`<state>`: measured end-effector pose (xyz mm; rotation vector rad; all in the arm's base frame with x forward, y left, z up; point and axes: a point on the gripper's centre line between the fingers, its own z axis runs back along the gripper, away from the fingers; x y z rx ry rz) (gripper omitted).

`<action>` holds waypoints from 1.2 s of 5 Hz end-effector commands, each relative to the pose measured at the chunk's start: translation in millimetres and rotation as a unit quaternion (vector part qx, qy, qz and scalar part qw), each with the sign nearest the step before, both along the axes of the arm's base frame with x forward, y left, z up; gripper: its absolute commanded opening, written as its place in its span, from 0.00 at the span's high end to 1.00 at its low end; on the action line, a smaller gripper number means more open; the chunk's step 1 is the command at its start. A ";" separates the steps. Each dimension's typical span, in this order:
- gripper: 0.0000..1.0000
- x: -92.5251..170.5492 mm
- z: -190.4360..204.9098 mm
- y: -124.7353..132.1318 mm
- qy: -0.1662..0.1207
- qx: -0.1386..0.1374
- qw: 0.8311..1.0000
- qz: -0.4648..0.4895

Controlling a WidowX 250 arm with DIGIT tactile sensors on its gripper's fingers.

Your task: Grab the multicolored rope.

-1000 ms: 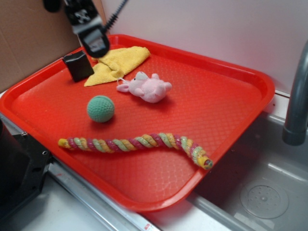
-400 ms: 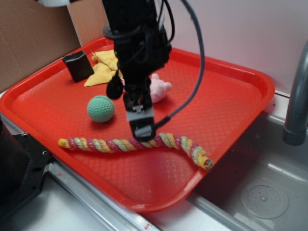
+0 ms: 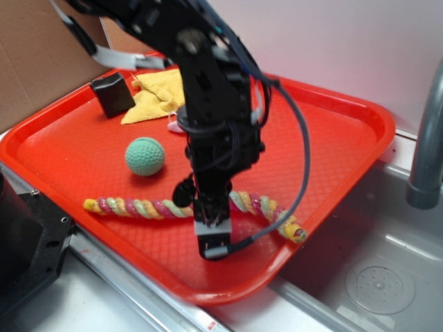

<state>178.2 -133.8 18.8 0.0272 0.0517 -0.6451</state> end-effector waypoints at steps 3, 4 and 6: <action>1.00 12.5 -13.9 2.5 0.002 -0.003 1.000 0.008; 1.00 13.9 -8.1 6.3 -0.003 0.001 1.000 0.009; 1.00 28.1 66.1 39.4 -0.069 -0.004 0.984 0.162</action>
